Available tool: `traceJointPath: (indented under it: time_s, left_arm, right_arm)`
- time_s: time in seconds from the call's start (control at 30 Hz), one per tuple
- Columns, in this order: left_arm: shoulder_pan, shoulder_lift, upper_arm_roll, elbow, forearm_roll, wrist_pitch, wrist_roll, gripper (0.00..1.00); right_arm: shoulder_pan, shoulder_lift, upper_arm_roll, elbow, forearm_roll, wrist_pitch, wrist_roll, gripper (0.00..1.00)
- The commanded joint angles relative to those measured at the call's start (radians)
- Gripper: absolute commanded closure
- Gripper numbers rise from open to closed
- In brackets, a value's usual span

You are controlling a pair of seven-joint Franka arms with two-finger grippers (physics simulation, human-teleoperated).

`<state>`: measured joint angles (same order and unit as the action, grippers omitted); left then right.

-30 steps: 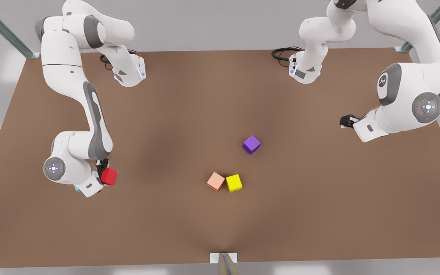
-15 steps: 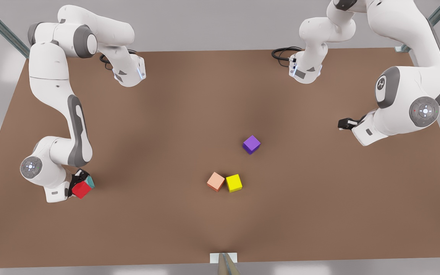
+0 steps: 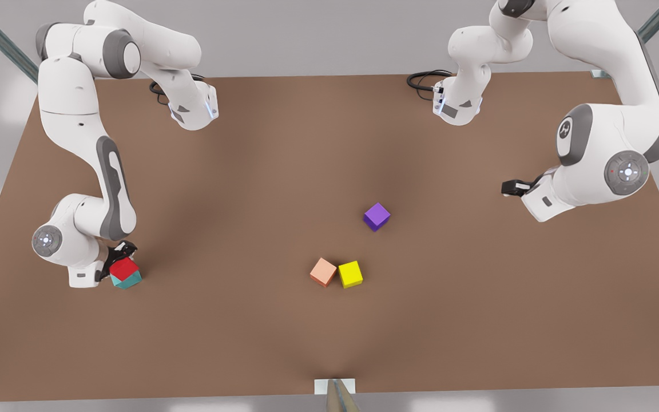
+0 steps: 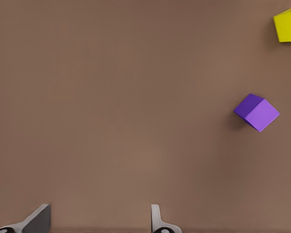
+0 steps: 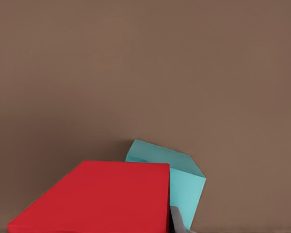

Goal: Pick up red wooden cube and pass to hand red wooden cube and place in blue wooden cube

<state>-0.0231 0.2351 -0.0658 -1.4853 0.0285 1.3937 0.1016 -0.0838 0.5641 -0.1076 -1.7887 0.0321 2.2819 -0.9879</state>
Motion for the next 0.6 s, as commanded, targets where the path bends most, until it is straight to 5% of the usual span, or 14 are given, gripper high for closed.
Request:
traceJointPath:
  time_s: [0.0,0.07,0.1,0.57]
  left_arm:
    - [0.000,0.001,0.000,0.000,0.001,-0.002,-0.034,0.00]
    - [0.000,0.001,0.000,0.000,0.001,-0.002,-0.034,0.00]
    - [0.000,0.003,0.000,0.000,0.001,-0.002,-0.034,0.00]
    - [-0.001,0.006,-0.003,0.000,0.001,-0.004,-0.036,0.00]
  right_arm:
    - [-0.001,0.002,0.000,0.003,-0.008,0.007,0.095,0.42]
    - [-0.001,0.016,0.000,0.014,-0.008,0.010,0.095,0.29]
    - [-0.001,0.017,-0.001,0.018,-0.008,0.010,0.095,0.00]
    - [0.007,0.037,0.000,0.083,-0.009,0.008,0.097,0.00]
